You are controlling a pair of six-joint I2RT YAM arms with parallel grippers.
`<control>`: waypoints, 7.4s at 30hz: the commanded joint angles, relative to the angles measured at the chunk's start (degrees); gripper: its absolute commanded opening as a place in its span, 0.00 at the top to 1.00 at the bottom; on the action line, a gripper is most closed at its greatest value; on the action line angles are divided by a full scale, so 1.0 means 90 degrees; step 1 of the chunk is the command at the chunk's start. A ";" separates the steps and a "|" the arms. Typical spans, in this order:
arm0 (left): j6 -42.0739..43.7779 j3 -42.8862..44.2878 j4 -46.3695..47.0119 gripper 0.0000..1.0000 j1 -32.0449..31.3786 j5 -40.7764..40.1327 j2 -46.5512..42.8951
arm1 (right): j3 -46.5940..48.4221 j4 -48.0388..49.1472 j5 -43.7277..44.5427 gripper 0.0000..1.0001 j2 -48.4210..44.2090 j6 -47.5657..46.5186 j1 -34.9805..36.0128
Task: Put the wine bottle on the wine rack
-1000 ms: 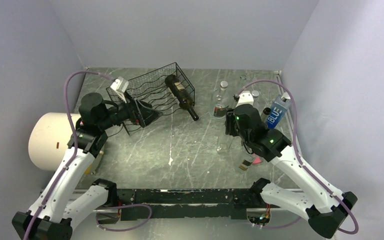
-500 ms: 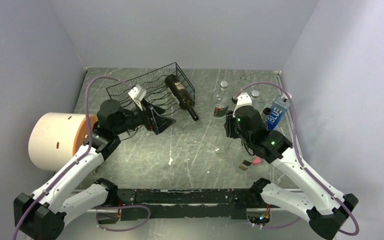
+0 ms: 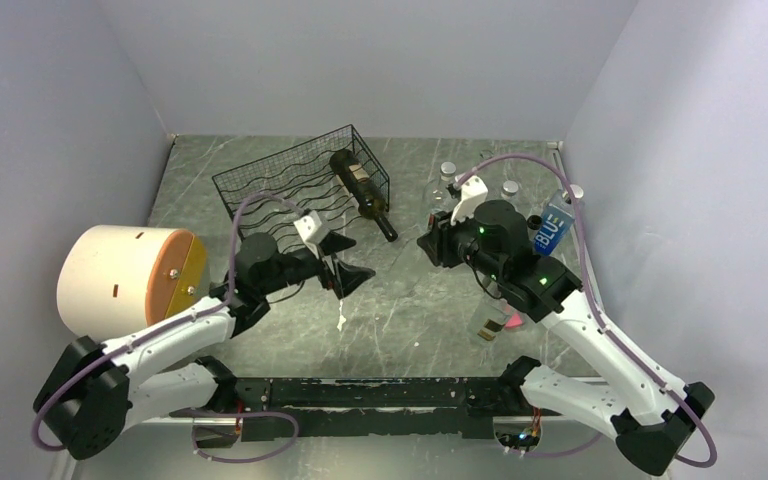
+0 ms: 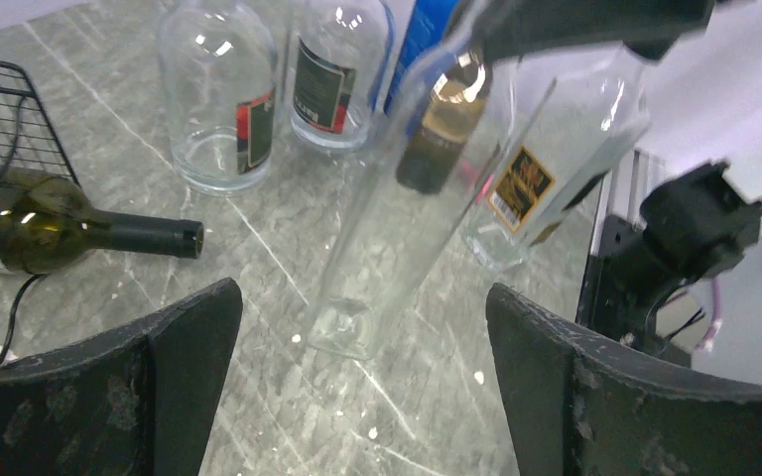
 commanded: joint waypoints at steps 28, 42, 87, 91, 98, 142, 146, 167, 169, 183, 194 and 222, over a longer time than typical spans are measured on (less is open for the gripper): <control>0.2989 -0.0511 0.2503 0.23 -0.0792 0.0229 0.1667 | 0.0201 0.1826 -0.1717 1.00 0.0198 0.1026 -0.0008; 0.3715 -0.0025 0.2164 0.93 -0.0792 -0.0230 0.1423 | 0.0828 0.0219 -0.1450 0.39 0.0565 0.0230 -0.0009; 1.1074 0.2616 -0.0820 0.93 -0.1244 0.0076 0.1661 | 0.1518 -0.1105 -0.1696 0.22 0.0667 -0.0542 -0.0011; 1.1143 0.2633 -0.0791 0.93 -0.1265 0.0137 0.1634 | 0.1432 -0.1001 -0.1766 0.22 0.0648 -0.0536 -0.0010; 1.1099 0.2694 -0.0782 0.93 -0.1294 0.0083 0.1614 | 0.1201 -0.0866 -0.1842 0.44 0.0743 -0.0358 -0.0003; 0.0426 0.2360 -0.4243 0.05 -0.1342 -0.5724 -0.1923 | -0.0500 0.2320 -0.1507 1.00 0.2050 0.0572 0.0265; 0.0875 0.2459 -0.4012 0.05 -0.1342 -0.5652 -0.1819 | -0.0550 0.2810 -0.1390 1.00 0.2584 0.0701 0.0359; 0.1025 0.2284 -0.3908 0.05 -0.1343 -0.4257 -0.1946 | -0.0513 0.4590 -0.0789 1.00 0.4106 0.1427 0.0527; 0.1032 0.2267 -0.3895 0.05 -0.1342 -0.4214 -0.1925 | -0.0527 0.4857 -0.0752 1.00 0.4236 0.1396 0.0561; 0.1017 0.2429 -0.3978 0.05 -0.1342 -0.3971 -0.1849 | -0.0552 0.7142 -0.0054 1.00 0.5265 0.1107 0.0706; 0.0765 0.2794 -0.4420 0.05 -0.1343 -0.4213 -0.1714 | 0.0548 0.7642 0.0645 1.00 0.6564 0.1247 0.0715; 0.0343 0.3019 -0.5081 0.05 -0.1342 -0.3937 -0.1562 | 0.2316 0.7032 0.1126 0.81 0.8350 0.0987 0.0717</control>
